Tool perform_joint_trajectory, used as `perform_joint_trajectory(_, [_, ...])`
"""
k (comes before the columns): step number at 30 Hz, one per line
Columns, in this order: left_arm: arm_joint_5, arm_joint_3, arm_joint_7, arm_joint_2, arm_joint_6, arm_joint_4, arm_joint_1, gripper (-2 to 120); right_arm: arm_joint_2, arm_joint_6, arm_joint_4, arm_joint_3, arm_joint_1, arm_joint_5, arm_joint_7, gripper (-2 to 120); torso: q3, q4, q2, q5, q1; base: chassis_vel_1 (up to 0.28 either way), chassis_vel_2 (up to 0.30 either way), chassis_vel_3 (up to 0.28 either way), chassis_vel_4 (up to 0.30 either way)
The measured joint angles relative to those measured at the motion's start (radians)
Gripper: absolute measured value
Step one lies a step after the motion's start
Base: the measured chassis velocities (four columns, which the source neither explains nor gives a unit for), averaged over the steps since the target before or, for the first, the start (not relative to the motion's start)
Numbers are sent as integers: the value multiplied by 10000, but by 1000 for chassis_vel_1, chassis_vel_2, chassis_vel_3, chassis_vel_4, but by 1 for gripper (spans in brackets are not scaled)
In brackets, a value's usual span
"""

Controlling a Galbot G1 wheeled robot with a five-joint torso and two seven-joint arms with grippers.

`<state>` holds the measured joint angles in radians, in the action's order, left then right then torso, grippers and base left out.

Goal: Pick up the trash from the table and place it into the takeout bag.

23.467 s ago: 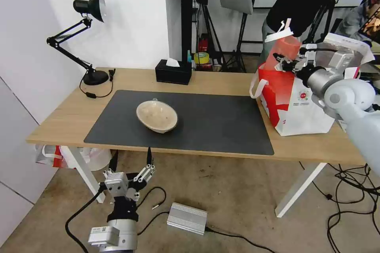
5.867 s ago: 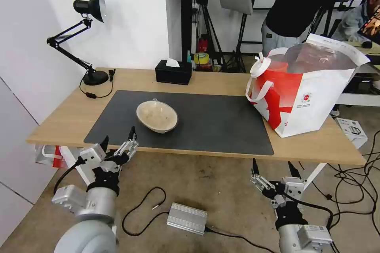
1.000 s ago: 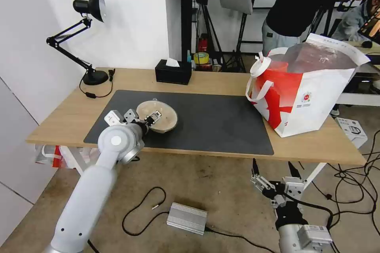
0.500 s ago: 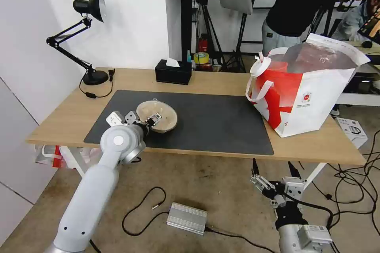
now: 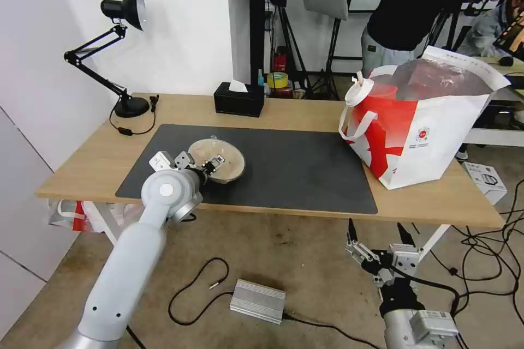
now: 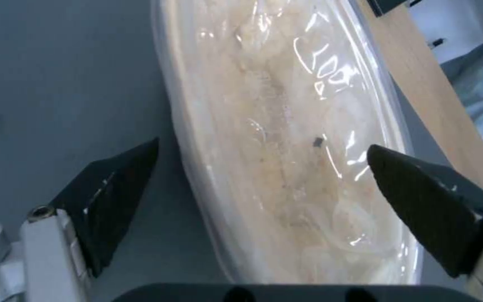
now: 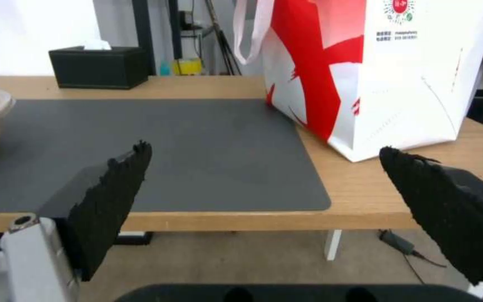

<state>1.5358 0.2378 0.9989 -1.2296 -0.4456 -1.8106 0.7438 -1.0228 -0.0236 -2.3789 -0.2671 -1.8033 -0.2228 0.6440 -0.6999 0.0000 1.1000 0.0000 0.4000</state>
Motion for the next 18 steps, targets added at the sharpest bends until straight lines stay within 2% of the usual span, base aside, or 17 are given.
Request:
perform_joint_trajectory(2, [0, -15, 1, -9, 1, 16, -14, 100, 0, 0, 0, 0, 0, 0, 0, 100, 0, 0, 0, 0, -1, 0, 0, 0, 0])
perform_joint_trajectory(7, [-7, -53, 72, -26, 35, 106, -71, 84, 0, 0, 0, 0, 0, 0, 0, 100, 0, 0, 0, 0, 0, 0, 0, 0, 0])
perform_joint_trajectory(8, [-7, -53, 72, -26, 35, 106, -71, 84, 0, 0, 0, 0, 0, 0, 0, 100, 0, 0, 0, 0, 0, 0, 0, 0, 0])
perform_joint_trajectory(11, [-7, -65, 72, -24, 40, 117, -109, 70, 0, 0, 0, 0, 0, 0, 0, 100, 0, 0, 0, 0, 0, 0, 0, 0, 0])
perform_joint_trajectory(12, [-7, -65, 72, -24, 40, 117, -109, 70, 0, 0, 0, 0, 0, 0, 0, 100, 0, 0, 0, 0, 0, 0, 0, 0, 0])
perform_joint_trajectory(15, [-6, -69, 66, -25, 42, 121, -116, 57, 0, 0, 0, 0, 1, 0, 0, 100, 0, 0, 0, 0, 0, 0, 0, 0, 0])
perform_joint_trajectory(17, [-7, -69, 65, -25, 42, 121, -116, 57, 0, 0, 0, 0, 1, 0, 0, 100, -1, 0, 0, 0, 0, 0, 0, 0, 0])
perform_joint_trajectory(18, [-6, -69, 55, -19, 43, 120, -112, 47, 0, 0, 0, 0, 1, 0, 0, 100, 0, 0, 0, 0, 0, 0, 0, 0, 0])
